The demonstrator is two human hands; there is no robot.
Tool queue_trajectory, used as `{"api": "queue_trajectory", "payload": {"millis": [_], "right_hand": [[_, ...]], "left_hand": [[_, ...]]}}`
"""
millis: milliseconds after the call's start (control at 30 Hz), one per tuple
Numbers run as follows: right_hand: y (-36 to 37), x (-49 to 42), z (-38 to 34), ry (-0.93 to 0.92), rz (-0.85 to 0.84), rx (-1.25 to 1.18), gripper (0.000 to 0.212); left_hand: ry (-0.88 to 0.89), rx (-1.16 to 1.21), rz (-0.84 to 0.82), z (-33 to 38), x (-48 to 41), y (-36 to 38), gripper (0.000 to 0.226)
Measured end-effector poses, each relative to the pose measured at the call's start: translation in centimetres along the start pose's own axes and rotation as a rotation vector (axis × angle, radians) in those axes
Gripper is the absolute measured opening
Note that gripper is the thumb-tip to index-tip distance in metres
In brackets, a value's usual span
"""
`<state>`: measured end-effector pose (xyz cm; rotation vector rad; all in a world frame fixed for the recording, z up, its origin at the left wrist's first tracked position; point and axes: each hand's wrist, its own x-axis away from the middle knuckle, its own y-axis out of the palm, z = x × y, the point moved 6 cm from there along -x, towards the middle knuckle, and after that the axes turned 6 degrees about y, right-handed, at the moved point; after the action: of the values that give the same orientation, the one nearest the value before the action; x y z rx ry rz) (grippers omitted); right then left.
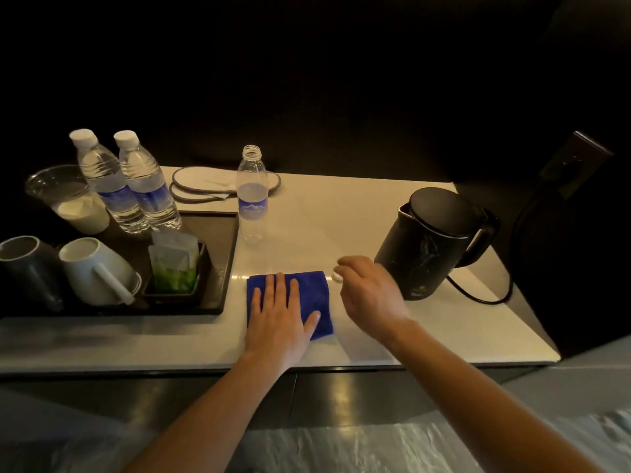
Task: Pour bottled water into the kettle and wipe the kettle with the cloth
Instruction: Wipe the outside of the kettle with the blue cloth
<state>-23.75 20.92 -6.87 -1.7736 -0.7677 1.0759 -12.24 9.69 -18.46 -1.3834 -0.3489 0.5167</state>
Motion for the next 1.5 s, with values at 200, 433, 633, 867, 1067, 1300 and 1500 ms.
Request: {"api": "queue_trajectory", "payload": {"millis": [200, 433, 633, 867, 1067, 1300, 1500], "right_hand": [[-9.3, -2.1, 2.7, -0.083, 0.294, 0.124, 0.033], [-13.0, -4.6, 13.7, 0.340, -0.012, 0.057, 0.045], [-12.5, -6.2, 16.7, 0.369, -0.313, -0.078, 0.054], [-10.5, -7.4, 18.5, 0.272, -0.314, -0.114, 0.056], [-9.0, -7.7, 19.3, 0.261, -0.261, 0.001, 0.074], [-8.9, -7.5, 18.8, 0.249, -0.215, -0.026, 0.077], [-8.8, -7.5, 19.0, 0.227, -0.177, -0.067, 0.081]], "left_hand": [[0.061, 0.159, 0.123, -0.1, 0.6, -1.9, 0.049], [-0.177, 0.914, 0.389, -1.8, 1.6, -5.9, 0.019], [-0.190, 1.550, 0.376, 4.7, -1.1, -9.4, 0.026], [-0.019, 1.685, 0.449, 19.6, -5.2, -10.2, 0.030], [-0.284, 1.105, 0.790, 24.7, -7.7, -9.8, 0.066], [-0.380, 1.194, 1.046, 23.1, -8.0, -3.9, 0.047], [-0.651, 1.392, 0.829, 21.6, -7.2, 1.3, 0.028]]}}
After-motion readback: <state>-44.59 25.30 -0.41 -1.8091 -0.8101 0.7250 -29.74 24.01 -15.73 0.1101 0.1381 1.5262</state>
